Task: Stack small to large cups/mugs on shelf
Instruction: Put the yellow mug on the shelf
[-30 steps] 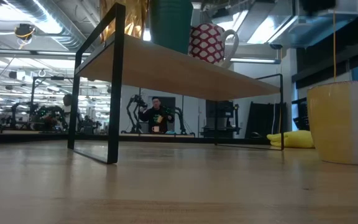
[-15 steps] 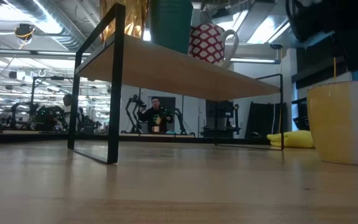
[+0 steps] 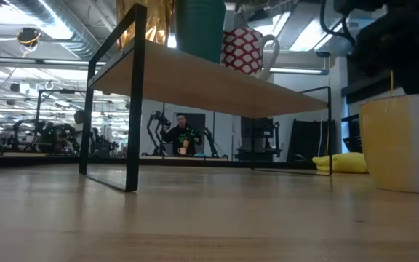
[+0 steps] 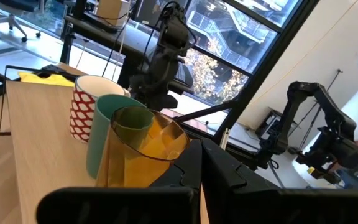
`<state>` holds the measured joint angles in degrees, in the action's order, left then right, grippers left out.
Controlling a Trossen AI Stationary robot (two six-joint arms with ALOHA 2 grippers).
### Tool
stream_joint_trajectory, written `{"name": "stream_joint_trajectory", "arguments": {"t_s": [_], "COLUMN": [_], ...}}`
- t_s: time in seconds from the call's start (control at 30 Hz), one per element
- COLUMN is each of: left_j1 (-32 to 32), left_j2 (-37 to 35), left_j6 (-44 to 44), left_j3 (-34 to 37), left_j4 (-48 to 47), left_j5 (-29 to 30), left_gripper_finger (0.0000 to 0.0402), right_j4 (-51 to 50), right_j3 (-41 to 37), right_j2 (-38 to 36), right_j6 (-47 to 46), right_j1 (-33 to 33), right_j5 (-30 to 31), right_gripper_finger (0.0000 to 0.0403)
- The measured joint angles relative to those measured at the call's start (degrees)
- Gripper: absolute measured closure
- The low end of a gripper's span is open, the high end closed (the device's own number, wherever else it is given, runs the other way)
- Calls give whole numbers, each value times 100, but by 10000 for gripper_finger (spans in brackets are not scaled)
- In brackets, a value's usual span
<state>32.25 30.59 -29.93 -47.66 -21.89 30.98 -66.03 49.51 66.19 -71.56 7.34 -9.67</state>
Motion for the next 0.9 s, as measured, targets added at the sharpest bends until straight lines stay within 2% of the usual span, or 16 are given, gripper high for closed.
{"name": "stream_joint_trajectory", "arguments": {"t_s": [0.23,0.53,0.9], "left_j1": [1,1,1], "left_j2": [0,0,0], "left_j6": [0,2,2], "left_j3": [0,0,0], "left_j4": [-2,-53,-85], "left_j5": [1,2,2], "left_gripper_finger": [401,401,401], "right_j4": [483,622,843], "right_j3": [-119,-126,-126], "right_j2": [-22,16,382], "right_j6": [-556,-1074,-1217], "right_j1": [308,624,766], "right_j5": [-173,-3,17], "right_gripper_finger": [248,250,306]}}
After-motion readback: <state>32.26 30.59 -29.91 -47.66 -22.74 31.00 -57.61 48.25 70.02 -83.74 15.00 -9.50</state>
